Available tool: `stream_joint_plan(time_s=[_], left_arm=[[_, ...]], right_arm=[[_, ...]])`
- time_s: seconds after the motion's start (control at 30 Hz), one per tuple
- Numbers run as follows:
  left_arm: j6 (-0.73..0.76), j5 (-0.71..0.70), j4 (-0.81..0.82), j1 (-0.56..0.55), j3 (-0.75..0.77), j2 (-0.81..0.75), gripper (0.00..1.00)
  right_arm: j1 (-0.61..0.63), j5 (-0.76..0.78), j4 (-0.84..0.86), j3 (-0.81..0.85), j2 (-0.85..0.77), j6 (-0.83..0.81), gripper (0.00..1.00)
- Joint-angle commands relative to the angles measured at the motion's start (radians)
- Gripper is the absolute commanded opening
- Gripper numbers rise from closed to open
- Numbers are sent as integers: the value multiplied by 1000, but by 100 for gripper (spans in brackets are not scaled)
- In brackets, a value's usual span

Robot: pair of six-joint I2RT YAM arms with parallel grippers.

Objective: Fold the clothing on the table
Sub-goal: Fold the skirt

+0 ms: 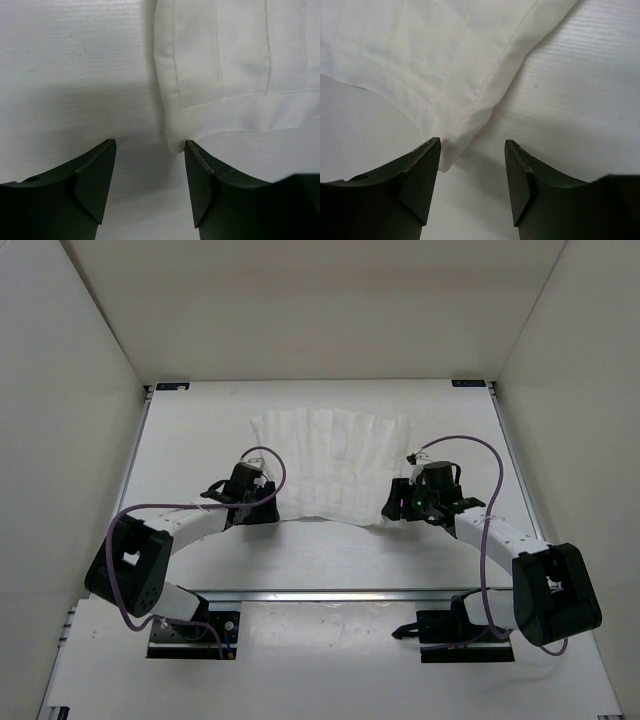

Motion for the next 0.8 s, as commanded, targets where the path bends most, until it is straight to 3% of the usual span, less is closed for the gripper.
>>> stream_joint_plan(time_s=[0.0,0.2,0.27,0.4,0.5,0.53,0.7,0.77], left_arm=[[-19,3,74,12,20,4,67],[-51,17,126,-2,13,60,65],[-70,20,155,0,9,76,61],[-73,42,178,4,6,93,35],[-59,35,167,21,0,77,4],[-53,34,155,29,-3,51,0],[-13,26,35,59,0,-70,0],[-11,25,6,75,-3,-131,11]], right_arm=[[-16,-128,97,-39,14,81,51],[22,-136,135,-39,52,125,49],[20,-130,132,-32,77,135,38],[16,-90,114,-47,55,181,3],[-13,-104,77,-59,2,212,0],[-34,-127,63,-67,-12,223,0],[-119,-253,-6,-94,-167,243,0],[-145,-282,-26,-79,-196,243,0]])
